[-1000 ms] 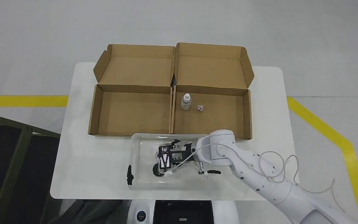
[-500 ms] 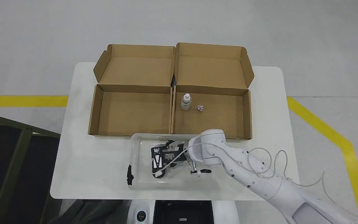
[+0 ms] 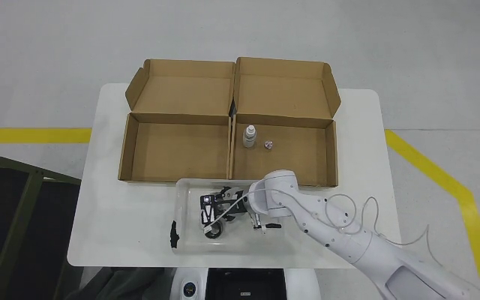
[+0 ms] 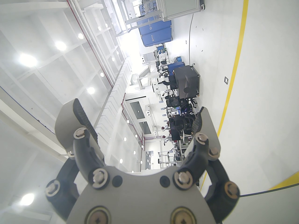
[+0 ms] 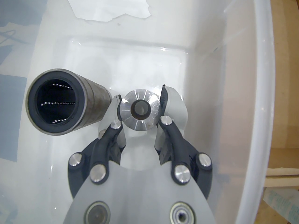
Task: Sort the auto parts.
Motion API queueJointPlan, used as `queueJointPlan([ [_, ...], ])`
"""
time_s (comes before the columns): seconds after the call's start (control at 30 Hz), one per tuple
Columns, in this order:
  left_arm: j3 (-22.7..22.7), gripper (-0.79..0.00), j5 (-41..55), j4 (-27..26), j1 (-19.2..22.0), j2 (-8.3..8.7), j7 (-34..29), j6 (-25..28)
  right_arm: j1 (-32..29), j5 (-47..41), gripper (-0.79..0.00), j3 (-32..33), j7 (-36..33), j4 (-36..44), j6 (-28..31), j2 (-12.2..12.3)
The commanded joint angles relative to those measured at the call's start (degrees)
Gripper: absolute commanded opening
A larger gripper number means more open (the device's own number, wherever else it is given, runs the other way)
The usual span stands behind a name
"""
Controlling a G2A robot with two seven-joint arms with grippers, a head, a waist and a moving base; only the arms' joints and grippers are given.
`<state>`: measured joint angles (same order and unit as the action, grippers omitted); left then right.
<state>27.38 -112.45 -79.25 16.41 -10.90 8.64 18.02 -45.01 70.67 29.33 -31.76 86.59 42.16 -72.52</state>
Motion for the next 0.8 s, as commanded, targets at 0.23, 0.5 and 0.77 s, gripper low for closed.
queueJointPlan([
  [0.23,0.00,0.000,0.00,0.00,0.00,0.00,0.00,0.00,-0.87,-1.19,-0.785,2.09,0.87,1.75,1.19,0.25],
  [0.5,0.00,0.000,0.00,0.00,0.00,0.00,0.00,0.00,-3.40,-3.89,-0.785,6.71,5.11,5.54,3.40,1.57],
  [0.77,0.00,0.000,0.00,0.00,0.00,0.00,0.00,0.00,-6.11,-6.68,-0.785,11.48,11.45,8.69,5.07,2.71],
])
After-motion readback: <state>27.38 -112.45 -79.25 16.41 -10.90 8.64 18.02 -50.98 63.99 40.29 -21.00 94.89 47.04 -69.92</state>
